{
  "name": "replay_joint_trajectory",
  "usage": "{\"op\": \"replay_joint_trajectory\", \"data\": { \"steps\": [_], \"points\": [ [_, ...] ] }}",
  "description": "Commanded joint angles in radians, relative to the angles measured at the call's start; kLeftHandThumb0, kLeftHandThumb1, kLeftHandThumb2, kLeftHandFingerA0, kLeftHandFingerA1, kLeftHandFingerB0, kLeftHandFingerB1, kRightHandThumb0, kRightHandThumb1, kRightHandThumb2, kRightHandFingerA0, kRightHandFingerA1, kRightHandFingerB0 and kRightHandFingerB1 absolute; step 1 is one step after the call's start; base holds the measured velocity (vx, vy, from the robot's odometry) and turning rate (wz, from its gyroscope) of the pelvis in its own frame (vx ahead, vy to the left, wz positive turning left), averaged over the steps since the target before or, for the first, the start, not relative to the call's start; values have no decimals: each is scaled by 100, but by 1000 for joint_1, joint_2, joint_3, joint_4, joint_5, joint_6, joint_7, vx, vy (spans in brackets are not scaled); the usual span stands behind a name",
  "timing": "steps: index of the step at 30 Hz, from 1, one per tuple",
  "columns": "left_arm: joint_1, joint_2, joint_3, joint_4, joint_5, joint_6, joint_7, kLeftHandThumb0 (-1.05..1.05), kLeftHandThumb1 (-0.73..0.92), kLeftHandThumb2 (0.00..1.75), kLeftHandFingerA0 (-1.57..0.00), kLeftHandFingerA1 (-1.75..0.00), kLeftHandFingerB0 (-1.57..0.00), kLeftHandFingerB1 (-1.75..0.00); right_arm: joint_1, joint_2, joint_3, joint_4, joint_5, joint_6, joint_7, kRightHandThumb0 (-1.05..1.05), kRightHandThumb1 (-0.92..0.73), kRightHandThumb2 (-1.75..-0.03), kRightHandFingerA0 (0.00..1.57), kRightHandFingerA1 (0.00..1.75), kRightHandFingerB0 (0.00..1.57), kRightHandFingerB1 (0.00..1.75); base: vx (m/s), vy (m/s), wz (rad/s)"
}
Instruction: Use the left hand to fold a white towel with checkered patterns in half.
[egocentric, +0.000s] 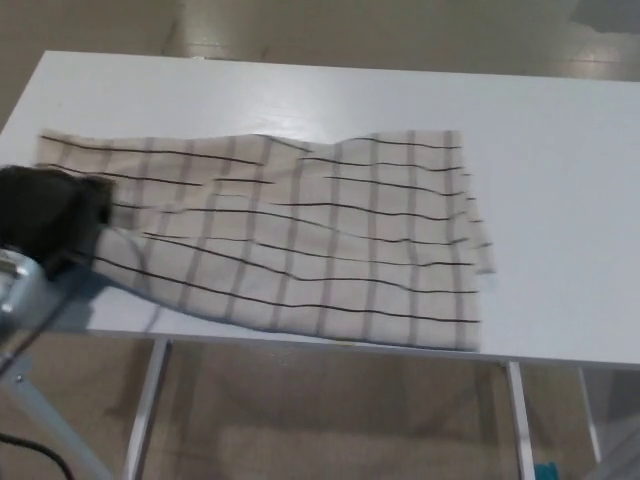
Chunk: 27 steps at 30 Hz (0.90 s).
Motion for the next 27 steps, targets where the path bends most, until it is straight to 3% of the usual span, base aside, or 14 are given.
{"op": "replay_joint_trajectory", "data": {
  "steps": [1, 9, 11, 12, 13, 14, 16, 17, 18, 19, 20, 22, 26, 27],
  "points": [
    [-49, 54, 35, 2, -18, -21, 4, -33, 50, 79, -112, -144, -88, -131, 7, 3, -5, -16, 24, 13, 1, -30, -69, -60, 48, 63, 62, 61, 0, 0, 0],
    [-103, 58, 20, -14, 17, -52, -23, -35, 49, 78, -110, -144, -88, -132, 11, 6, -4, -35, 11, 23, -11, -29, -70, -60, 51, 65, 65, 61, 0, 0, 0],
    [-112, 54, 19, -25, 17, -64, -21, -29, 61, 57, -76, -175, -82, -131, 11, 0, -2, -34, -3, 21, -19, -29, -69, -60, 53, 65, 65, 61, 0, 0, 0],
    [-118, 40, 18, -34, 18, -62, -9, -30, 60, 56, -77, -175, -96, -92, 12, -5, -2, -35, -9, 22, -20, -30, -69, -60, 55, 66, 66, 59, 0, 0, 0],
    [-122, 31, 15, -39, 22, -59, 4, -31, 63, 56, -75, -173, -65, -155, 13, -9, -1, -39, -13, 26, -22, -30, -69, -60, 58, 66, 67, 59, 0, 0, 0],
    [-124, 26, 12, -41, 26, -57, 14, -31, 63, 56, -75, -173, -65, -155, 14, -11, 0, -44, -16, 31, -23, -30, -69, -60, 58, 66, 67, 59, 0, 0, 0],
    [-127, 15, 5, -55, 36, -50, 49, -29, 61, 55, -74, -175, -80, -138, 12, -17, 1, -43, -23, 32, -26, -29, -69, -60, 62, 67, 67, 59, 0, 0, 0],
    [-134, 9, 6, -71, 33, -63, 40, -31, 56, 55, -77, -174, -104, -68, 12, -19, 2, -43, -30, 32, -30, -29, -68, -60, 71, 71, 67, 58, 0, 0, 0],
    [-143, 3, 8, -88, 27, -80, 24, -31, 56, 55, -77, -174, -104, -68, 13, -21, 4, -44, -37, 33, -36, -29, -68, -60, 71, 71, 67, 58, 0, 0, 0],
    [-156, -5, 4, -109, 35, -89, 35, -30, 55, 55, -79, -175, -92, -123, 10, -22, 3, -45, -38, 36, -38, -31, -68, -60, 77, 76, 69, 58, 0, 0, 0],
    [-174, -16, -5, -144, 49, -103, 57, -34, 39, 73, -114, -144, -92, -129, 5, -23, 2, -47, -37, 41, -42, -31, -68, -60, 79, 77, 69, 58, 0, 0, 0],
    [-195, -28, -10, -184, 56, -125, 54, -26, 55, 55, -79, -175, -66, -166, 4, -23, 3, -52, -40, 46, -48, -31, -68, -60, 80, 79, 69, 57, 0, 0, 0],
    [-231, -50, -18, -259, 61, -153, 7, -27, 56, 56, -80, -175, -64, -168, 4, -22, 4, -64, -40, 52, -49, -31, -68, -60, 75, 79, 70, 57, 0, 0, 0],
    [-251, -68, -21, -319, 56, -175, -30, -34, 38, 73, -114, -145, -92, -131, 4, -22, 6, -67, -44, 49, -49, -31, -69, -60, 74, 78, 70, 57, 0, 0, 0]
  ]
}}
